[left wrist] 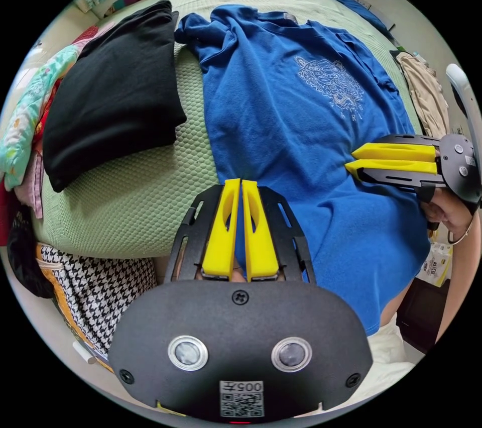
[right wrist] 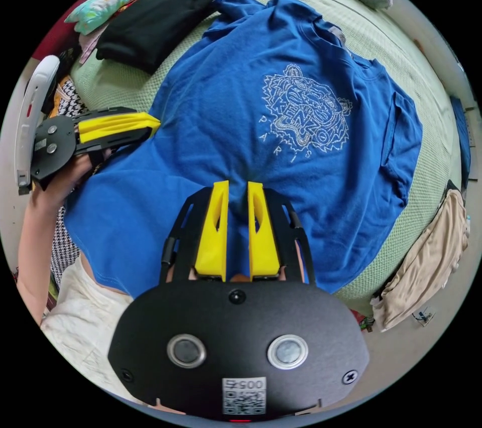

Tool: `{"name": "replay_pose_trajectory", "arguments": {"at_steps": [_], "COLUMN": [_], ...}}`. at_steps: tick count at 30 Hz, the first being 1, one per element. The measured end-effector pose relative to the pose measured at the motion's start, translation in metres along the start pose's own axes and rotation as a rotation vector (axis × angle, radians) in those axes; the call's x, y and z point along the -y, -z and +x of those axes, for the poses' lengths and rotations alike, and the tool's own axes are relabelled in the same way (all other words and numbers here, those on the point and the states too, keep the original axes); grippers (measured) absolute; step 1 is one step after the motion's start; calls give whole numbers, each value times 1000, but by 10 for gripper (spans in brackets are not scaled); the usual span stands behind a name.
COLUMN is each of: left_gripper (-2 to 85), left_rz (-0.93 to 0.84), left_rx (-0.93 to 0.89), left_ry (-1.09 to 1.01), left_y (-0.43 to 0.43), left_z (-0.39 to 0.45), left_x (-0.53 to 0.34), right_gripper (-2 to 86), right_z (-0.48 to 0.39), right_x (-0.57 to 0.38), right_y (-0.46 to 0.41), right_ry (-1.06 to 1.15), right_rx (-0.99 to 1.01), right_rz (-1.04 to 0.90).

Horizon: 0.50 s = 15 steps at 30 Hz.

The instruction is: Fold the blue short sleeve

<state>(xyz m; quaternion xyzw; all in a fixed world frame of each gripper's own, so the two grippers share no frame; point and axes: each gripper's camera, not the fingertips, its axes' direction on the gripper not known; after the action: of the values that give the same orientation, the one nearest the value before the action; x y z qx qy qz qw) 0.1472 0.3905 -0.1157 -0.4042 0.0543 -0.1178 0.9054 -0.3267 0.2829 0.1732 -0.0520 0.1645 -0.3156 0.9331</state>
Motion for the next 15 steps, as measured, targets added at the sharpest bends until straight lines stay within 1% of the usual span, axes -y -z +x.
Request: {"name": "replay_pose_trajectory", "arguments": {"at_steps": [3,9,10,11,12,14,15], "left_gripper": [18,19,19,19,18,18,17], "left_rz": [6,20,25,29,31,35,36], "left_rx": [8,-18,-8,6,13,26,25], "left_ry": [-5,5,-4,-14,-18,-19,-18], "left_y": [0,1,1,1,1,2,2], "left_z": [2,-1,1,3,4,5,5], "left_x": [-2,-7,-8,-8,-9,-10,-10], "right_gripper": [27,7,7,18,24,45,46], "right_z": [-7,12,24,38,45,77,86], "right_x": [-4,-16,-23,-30,-33,-39,-39], "right_y": [5,30,44,60,66,86,89], "right_ry": [17,19,-5,-37,-49,-120,-139], "right_rx": [-18,98,124,119,108,-2,-27], "right_rz": [10,48,100,153,166,195,204]}}
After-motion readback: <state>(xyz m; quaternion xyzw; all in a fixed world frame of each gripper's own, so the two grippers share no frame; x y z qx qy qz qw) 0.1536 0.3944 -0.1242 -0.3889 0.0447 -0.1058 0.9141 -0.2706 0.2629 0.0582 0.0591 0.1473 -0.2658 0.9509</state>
